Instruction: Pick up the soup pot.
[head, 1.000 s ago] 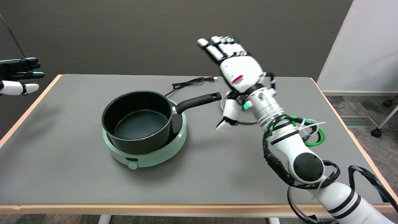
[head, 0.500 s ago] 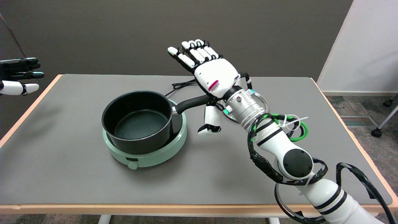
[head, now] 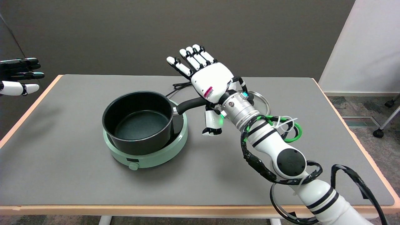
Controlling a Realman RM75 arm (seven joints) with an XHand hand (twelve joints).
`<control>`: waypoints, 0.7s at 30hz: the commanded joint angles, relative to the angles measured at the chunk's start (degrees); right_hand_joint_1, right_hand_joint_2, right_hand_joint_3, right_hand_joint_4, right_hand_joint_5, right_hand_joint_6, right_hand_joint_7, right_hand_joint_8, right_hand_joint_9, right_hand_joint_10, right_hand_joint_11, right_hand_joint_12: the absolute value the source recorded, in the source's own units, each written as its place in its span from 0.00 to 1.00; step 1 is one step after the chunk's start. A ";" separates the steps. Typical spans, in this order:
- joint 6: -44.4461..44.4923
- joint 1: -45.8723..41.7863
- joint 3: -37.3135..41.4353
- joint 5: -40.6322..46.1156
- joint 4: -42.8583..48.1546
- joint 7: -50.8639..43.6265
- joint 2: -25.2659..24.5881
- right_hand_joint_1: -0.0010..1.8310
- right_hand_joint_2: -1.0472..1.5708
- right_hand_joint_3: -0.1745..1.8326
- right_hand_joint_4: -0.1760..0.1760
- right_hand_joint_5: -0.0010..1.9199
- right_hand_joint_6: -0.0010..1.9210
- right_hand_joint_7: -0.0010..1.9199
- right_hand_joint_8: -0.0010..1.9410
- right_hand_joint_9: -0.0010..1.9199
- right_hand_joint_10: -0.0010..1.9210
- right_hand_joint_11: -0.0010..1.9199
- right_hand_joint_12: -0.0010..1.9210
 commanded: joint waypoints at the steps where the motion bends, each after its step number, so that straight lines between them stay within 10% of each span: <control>1: 1.74 1.97 3.88 -2.02 -6.70 -9.08 -6.70 0.61 0.05 0.79 1.00 0.01 0.01 0.01 0.01 0.01 0.01 0.01 0.01; 21: 0.90 7.52 5.52 -6.65 -15.33 -10.52 -15.93 0.63 0.04 0.84 1.00 0.01 0.01 0.01 0.01 0.01 0.01 0.01 0.01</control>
